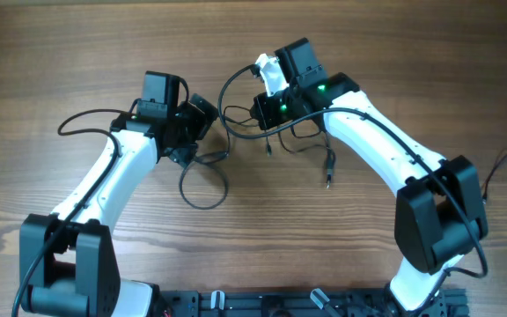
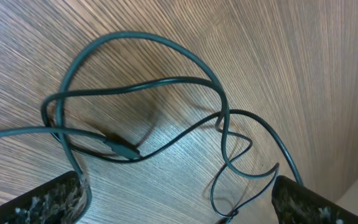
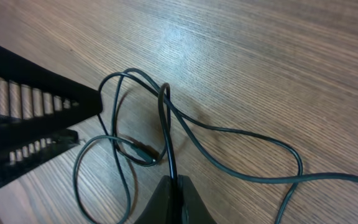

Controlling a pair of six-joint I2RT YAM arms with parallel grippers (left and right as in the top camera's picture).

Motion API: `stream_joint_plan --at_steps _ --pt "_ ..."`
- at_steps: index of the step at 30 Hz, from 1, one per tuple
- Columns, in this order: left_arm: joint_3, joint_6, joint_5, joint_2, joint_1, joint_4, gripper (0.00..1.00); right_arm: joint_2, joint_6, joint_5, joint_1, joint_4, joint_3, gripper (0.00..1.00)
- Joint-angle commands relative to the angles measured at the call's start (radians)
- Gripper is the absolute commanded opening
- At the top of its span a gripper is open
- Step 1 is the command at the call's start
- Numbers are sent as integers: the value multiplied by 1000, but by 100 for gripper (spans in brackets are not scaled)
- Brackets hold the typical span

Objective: Untangle cables

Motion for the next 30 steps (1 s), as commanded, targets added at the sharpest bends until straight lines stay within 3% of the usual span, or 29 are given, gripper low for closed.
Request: stream_joint_plan --at_steps 1,5,6,9,13,15,18,23,26,29,30 --pt "10 -29 0 6 -13 15 99 -174 -63 -37 -12 3 3 4" --pt "10 -28 -2 6 -13 60 98 -402 -173 -8 -18 34 3 4" --pt "10 -28 -3 6 -13 60 94 -460 -173 10 -24 56 3 4" --pt "10 -24 -8 6 -13 60 64 -655 -149 72 -96 156 3 4" --pt "10 -20 -183 6 -10 -13 61 -825 -52 241 -278 177 3 4" --pt "10 -21 -274 6 13 -58 61 -834 -19 308 -319 134 3 4" --pt "10 -20 -391 6 129 -182 58 -827 101 571 -384 75 3 4" --pt "10 43 -388 6 392 -291 42 -782 152 697 -548 39 3 4" --pt "10 109 -314 6 461 -288 4 -694 152 664 -617 -36 3 4" --pt "10 111 -311 6 441 -286 4 -553 153 561 -617 -124 3 4" --pt "10 111 -287 6 424 -286 9 -504 152 459 -617 -151 3 4"
